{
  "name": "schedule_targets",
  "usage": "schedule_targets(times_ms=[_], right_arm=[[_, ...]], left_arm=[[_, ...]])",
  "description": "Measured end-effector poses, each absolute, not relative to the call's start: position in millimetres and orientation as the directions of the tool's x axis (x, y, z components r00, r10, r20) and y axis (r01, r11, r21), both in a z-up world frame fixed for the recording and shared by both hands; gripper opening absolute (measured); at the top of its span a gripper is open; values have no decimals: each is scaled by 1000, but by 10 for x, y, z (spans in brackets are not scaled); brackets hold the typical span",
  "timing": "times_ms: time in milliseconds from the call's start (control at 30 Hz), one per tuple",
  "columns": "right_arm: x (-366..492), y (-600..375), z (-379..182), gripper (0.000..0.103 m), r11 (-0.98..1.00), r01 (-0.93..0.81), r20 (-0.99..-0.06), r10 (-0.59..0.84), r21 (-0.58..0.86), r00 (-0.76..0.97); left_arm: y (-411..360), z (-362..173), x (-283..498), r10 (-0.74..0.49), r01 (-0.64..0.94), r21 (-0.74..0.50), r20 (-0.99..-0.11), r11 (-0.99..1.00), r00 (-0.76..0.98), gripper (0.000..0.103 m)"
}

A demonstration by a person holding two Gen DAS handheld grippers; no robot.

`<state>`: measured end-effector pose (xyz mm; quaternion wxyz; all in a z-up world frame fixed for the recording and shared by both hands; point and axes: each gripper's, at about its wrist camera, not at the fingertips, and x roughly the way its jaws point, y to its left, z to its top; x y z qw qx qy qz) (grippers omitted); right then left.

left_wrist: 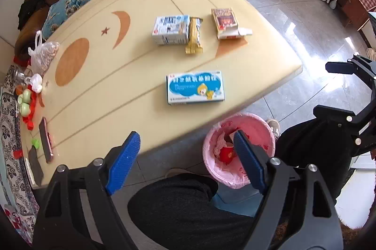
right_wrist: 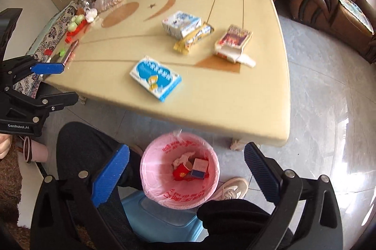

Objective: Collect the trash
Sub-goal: 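Raise both grippers over the table toward the milk carton and snack box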

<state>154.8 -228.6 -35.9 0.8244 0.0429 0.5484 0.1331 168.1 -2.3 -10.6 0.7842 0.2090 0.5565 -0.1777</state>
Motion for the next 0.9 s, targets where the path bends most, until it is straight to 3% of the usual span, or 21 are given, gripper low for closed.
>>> schedule_targets(times_ms=[233, 433, 900], right_arm=[[2060, -2594, 422, 96, 982, -128, -872, 186, 143, 453], [2499, -2807, 594, 96, 977, -77, -870, 211, 198, 445], [3302, -2861, -178, 96, 968, -16, -914, 244, 252, 324]], left_arm=[[-234, 597, 2293, -36, 521, 166, -933, 837, 357, 81], [-398, 667, 2746, -12, 544, 183, -942, 819, 336, 81], [-814, -165, 3482, 24, 625, 119, -987, 771, 159, 81]])
